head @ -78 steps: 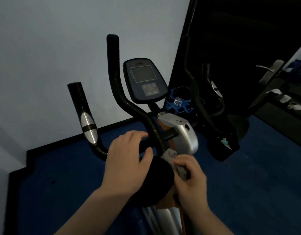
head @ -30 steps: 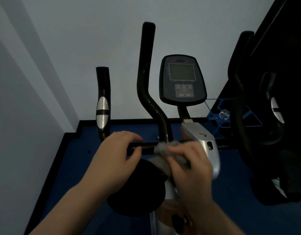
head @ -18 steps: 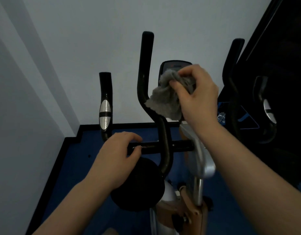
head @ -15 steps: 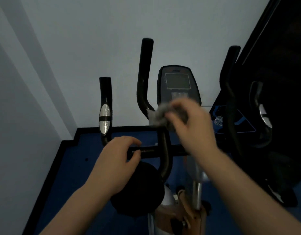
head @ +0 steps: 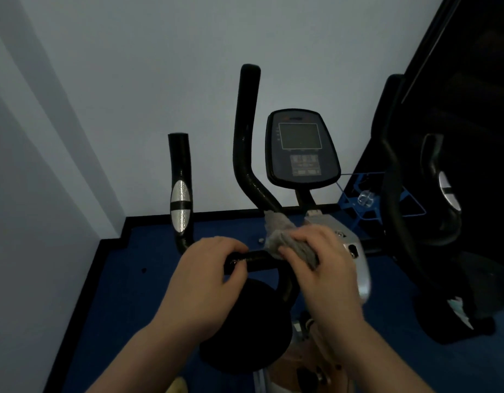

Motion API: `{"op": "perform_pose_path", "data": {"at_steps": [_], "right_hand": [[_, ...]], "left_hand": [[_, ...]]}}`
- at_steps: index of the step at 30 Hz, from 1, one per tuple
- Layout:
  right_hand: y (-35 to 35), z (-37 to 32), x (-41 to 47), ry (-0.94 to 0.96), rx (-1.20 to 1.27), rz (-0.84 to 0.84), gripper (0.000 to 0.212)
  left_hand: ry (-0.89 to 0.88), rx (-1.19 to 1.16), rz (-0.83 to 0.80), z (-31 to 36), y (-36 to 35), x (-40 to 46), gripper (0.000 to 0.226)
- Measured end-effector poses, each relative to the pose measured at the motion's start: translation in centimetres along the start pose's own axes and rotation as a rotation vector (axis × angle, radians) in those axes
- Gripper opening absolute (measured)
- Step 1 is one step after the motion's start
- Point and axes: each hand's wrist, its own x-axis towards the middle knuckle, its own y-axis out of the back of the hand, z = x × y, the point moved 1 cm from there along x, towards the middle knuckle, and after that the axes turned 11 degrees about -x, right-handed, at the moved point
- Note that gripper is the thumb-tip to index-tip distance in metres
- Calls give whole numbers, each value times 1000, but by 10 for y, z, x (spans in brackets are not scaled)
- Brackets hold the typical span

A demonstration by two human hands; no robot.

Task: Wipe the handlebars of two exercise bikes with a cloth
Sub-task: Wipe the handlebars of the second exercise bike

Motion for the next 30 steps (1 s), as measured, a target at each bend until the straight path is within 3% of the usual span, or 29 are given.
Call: {"op": "perform_pose_path", "data": {"at_steps": [5, 10, 15, 20, 24, 27, 30], "right_hand": [[4, 4, -23, -56, 49, 79, 27], [-15, -5, 38, 10, 1, 196, 24], [-12, -2, 34, -84, 33, 168, 24], [-8, 4, 2, -98, 80, 111, 40], [-19, -6, 28, 43, -4, 159, 31], [-30, -14, 60, 129, -93, 167, 31], [-37, -34, 104, 100, 28, 114, 22]], "left_hand": [[-20, 10, -25, -2, 0, 1, 19], [-15, 17, -54, -3, 1, 3, 20], [-39, 7, -67, -3, 0, 3, 25], [-96, -13, 16, -8, -1, 2, 28], [-212, 15, 29, -8, 4, 5, 27], [-199, -35, 119, -9, 20, 21, 26], [-215, -36, 256, -7, 52, 52, 24]]}}
